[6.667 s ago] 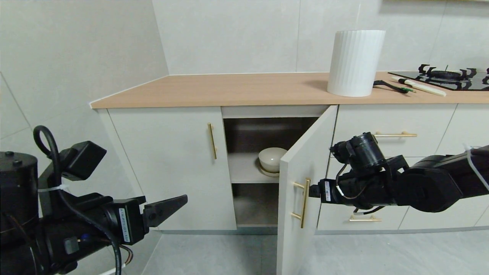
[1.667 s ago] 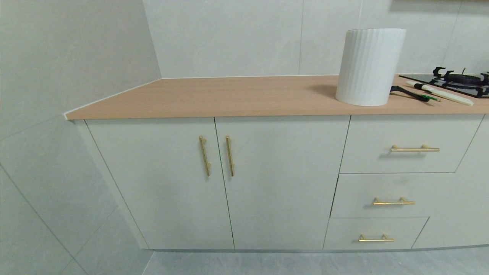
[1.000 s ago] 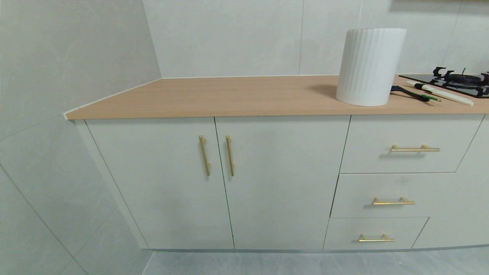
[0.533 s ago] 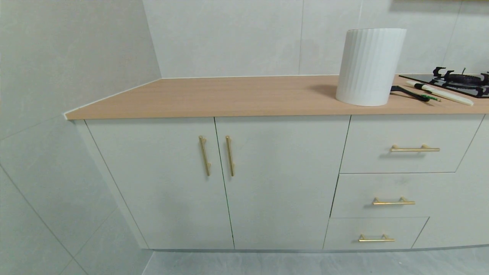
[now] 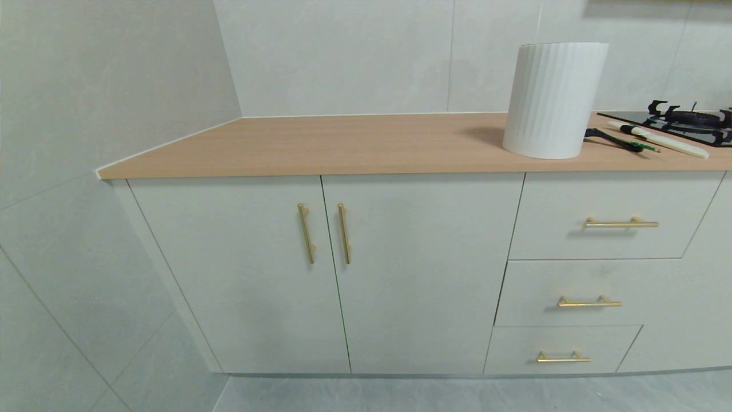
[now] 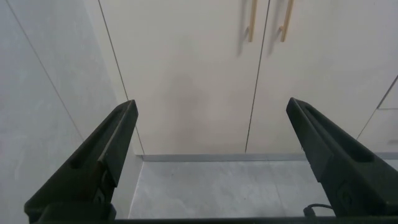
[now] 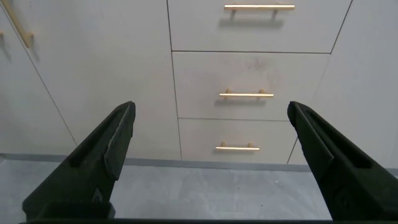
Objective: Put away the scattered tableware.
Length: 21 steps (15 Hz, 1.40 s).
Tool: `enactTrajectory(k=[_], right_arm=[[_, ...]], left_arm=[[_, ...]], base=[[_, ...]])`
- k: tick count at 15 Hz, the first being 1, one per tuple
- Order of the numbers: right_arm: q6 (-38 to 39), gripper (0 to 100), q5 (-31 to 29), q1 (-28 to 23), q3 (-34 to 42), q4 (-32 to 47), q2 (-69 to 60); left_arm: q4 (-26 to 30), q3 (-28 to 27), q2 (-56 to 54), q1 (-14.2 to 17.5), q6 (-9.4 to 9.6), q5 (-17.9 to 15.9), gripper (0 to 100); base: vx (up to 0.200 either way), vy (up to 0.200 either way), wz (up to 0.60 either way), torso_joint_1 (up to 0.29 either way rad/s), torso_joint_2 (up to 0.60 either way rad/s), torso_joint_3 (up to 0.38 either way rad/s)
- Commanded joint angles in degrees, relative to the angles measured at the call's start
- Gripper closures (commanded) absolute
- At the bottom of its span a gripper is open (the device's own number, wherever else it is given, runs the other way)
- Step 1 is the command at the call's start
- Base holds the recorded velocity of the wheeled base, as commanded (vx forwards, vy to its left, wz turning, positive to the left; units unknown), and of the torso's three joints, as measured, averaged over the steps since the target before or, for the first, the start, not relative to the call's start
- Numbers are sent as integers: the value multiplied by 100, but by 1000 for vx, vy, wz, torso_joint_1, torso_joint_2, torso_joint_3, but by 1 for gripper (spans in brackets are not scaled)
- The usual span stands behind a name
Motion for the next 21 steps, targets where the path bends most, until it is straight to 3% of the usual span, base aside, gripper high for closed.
enactTrajectory(k=[1,4,8,21], right_arm=[[5,0,1,2,0,4,11],[14,0,19,11,0,4,11],[23,0,19,11,0,4,11],[67,0,10,11,0,4,11]], left_arm=[[11,0,1,0,-10,-4,0],[11,0,1,0,149,-4,0],[11,0,1,0,166,-4,0],[2,0,1,0,122,-4,0]], base=[[0,0,0,0,0,0],[0,0,0,0,0,0],[0,0,0,0,0,0],[0,-200,0,2,2,-2]])
